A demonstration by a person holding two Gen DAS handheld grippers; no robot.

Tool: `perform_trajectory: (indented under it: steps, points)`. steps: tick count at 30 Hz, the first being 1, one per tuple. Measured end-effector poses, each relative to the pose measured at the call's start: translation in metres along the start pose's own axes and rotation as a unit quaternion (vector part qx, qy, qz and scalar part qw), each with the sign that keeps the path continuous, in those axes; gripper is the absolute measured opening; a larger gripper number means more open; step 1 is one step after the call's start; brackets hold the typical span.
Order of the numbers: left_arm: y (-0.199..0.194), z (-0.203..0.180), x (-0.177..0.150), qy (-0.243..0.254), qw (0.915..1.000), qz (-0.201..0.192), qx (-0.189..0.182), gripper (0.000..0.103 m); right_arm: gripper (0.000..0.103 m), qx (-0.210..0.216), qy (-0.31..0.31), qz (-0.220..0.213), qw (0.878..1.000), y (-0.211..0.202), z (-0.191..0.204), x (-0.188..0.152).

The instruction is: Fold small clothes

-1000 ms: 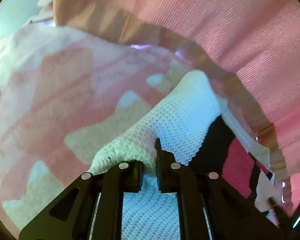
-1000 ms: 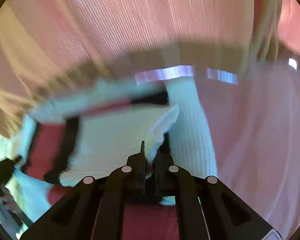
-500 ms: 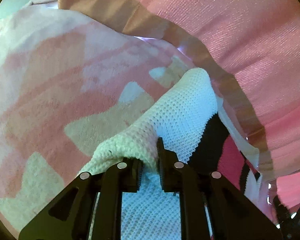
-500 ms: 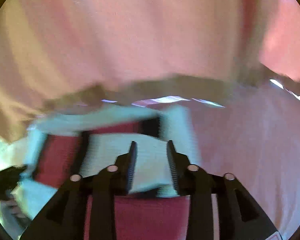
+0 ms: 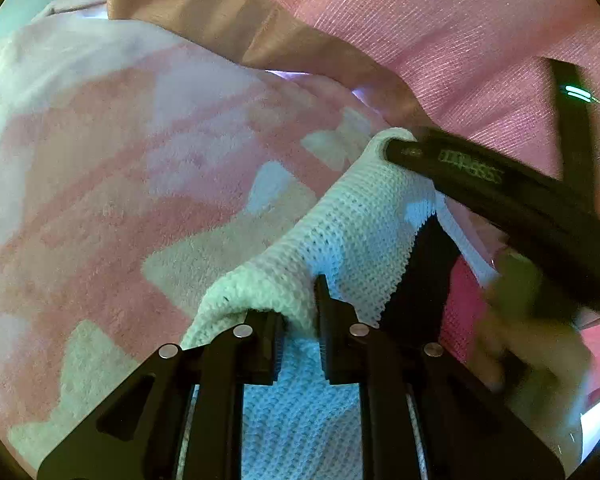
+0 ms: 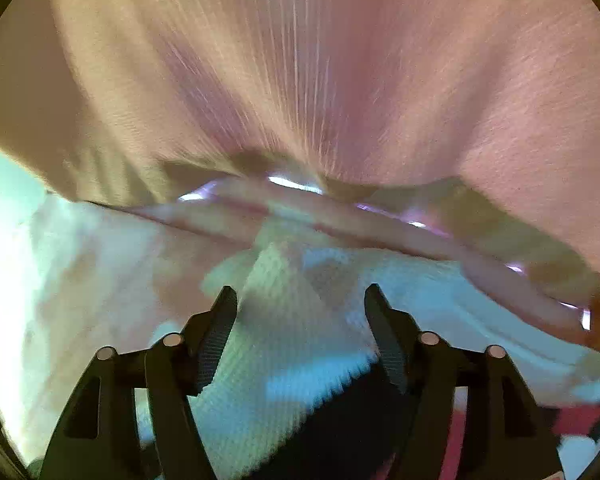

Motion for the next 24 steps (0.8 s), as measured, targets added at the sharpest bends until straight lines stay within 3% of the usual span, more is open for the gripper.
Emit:
perform_trajectory:
  steps: [2,5,8,9,10,14,17,19,21,24]
  points:
    - [0.000,-0.001,0.000,0.002,1.0000,-0.001,0.000,0.013,0.009,0.019,0.005,0.006,1.000,0.007,0.003,0.003]
    - [-0.002,0.000,0.004,0.004,0.9998,-0.017,0.012,0.012,0.008,0.025,-0.002,-0.058,0.998,-0.011,0.014,0.029]
    - [-0.001,0.004,0.008,-0.001,0.9995,-0.026,0.019,0.012,0.009,0.001,-0.018,-0.043,0.999,0.014,0.022,0.036]
    - [0.000,0.004,0.008,0.000,0.9994,-0.028,0.022,0.012,0.015,-0.007,-0.034,-0.017,0.999,0.034,0.027,0.031]
    - [0.001,0.003,0.008,0.006,0.9992,-0.030,0.026,0.012,0.017,-0.008,-0.041,-0.020,0.999,0.040,0.030,0.029]
    - [-0.002,0.000,0.006,0.023,0.9986,-0.030,0.038,0.012,0.020,-0.001,-0.019,-0.050,0.999,-0.005,0.015,0.028]
    - [-0.013,-0.002,0.006,0.002,0.9993,-0.028,0.025,0.012,0.022,0.022,0.011,-0.077,0.997,-0.071,-0.034,0.003]
    - [-0.026,-0.015,0.006,0.014,0.9990,-0.036,0.021,0.012,0.032,-0.015,0.010,-0.077,0.997,-0.108,-0.082,-0.035]
    - [-0.032,-0.024,0.006,0.033,0.9984,-0.036,0.027,0.013,0.059,-0.069,0.017,-0.046,0.996,-0.129,-0.142,-0.089]
    - [-0.028,-0.016,0.003,0.019,0.9987,-0.028,0.037,0.013,0.063,-0.114,0.095,-0.011,0.989,-0.148,-0.225,-0.161]
Point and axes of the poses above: each gripper's, at about its wrist camera, not at the fingertips, and y roughly the way its jaws point, z to its left, x to its top, the point moved 6 cm from there along y, roughly the way its jaws point, and after that the axes turned 12 degrees about -x, right-handed, at the moved point
